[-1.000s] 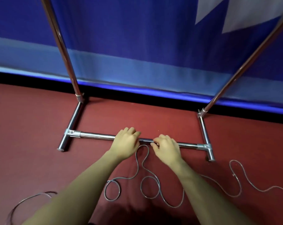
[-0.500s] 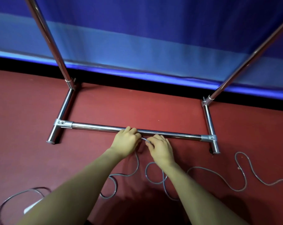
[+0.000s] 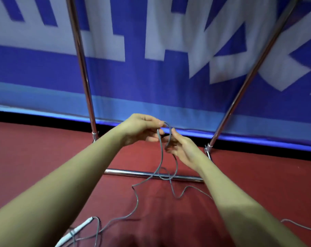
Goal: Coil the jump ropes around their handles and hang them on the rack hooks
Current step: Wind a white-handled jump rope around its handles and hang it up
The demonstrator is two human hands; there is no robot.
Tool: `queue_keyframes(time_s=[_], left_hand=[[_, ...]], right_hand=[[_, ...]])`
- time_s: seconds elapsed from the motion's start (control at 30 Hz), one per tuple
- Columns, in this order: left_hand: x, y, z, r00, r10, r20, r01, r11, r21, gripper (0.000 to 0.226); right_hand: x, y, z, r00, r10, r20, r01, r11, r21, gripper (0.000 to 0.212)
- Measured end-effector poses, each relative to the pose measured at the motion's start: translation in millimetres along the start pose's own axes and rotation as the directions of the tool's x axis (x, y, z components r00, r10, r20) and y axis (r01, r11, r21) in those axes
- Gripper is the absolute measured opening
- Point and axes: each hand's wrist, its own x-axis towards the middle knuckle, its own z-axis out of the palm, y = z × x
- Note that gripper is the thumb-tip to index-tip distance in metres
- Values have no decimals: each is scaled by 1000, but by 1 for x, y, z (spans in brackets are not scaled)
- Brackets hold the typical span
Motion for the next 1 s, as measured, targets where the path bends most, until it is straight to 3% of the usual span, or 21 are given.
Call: queue_keyframes(time_s=[0.1,0.2,0.37,0.47,0.63,0.7,0.87,0.93,1.0], left_hand=[[-18,40,7,998,53,-26,-57,982,-178,14],[-31,70,14,990,98,-102,-129,920,-369,14],[-30,88,21,963,113,-244,-256,668,-698,12],[-21,94,26,941,64,-333,-314,537,-783,20],[-12,89,22,921,56,-386,-366,464,-806,20],[-12,85,16,938,59,-341,-321,514,-795,23],[-9,63,22,998,-65,-20,46,859,-510,60],[-5,53,29,982,-149,116,181,923,-340,67],[-3,46,37,960,-177,218,227,946,-230,70]], right_hand=[[-12,-38,12,995,-84,55,86,996,-31,59],[-23,-67,18,988,-91,122,94,995,-18,60],[-35,-93,20,969,15,246,-11,1000,-18,68],[-39,-93,19,963,55,262,-54,998,-11,68],[-43,-102,21,948,-25,317,-70,956,286,65],[-44,-112,22,956,-113,270,-8,912,410,61],[-44,-123,24,968,-252,18,180,739,649,44],[-41,-126,24,962,-264,-76,233,635,737,42],[-38,-128,22,952,-270,-142,270,529,805,44]])
